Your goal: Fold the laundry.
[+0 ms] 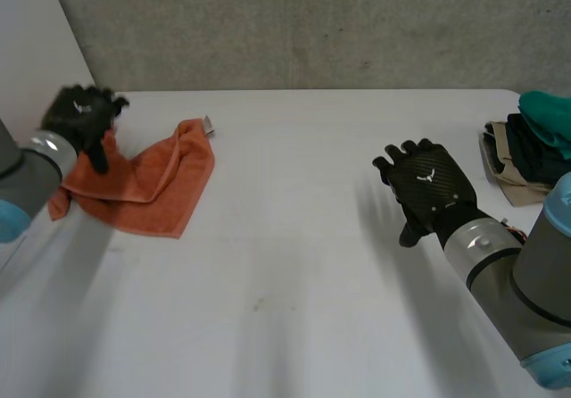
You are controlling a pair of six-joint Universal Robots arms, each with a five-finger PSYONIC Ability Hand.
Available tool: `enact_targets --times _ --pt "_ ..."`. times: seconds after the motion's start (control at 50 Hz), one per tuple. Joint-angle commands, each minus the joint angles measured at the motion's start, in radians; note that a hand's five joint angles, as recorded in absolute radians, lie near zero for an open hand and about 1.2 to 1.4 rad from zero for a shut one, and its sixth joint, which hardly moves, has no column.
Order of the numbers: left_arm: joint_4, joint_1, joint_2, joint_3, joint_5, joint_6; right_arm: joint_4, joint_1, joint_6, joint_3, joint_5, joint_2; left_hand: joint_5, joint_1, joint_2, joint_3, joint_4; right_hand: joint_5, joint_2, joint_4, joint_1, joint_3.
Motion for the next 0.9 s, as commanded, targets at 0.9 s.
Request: enact_targets --times 0.9 --pt "0.065 -0.637 0.231 -0.377 0.066 -0.267 0.0 -0.076 0.0 0.008 0.066 -0.012 -0.044 -0.016 -0.025 -0.033 -0.026 -0.057 -0.046 -0.056 -0.027 -0.038"
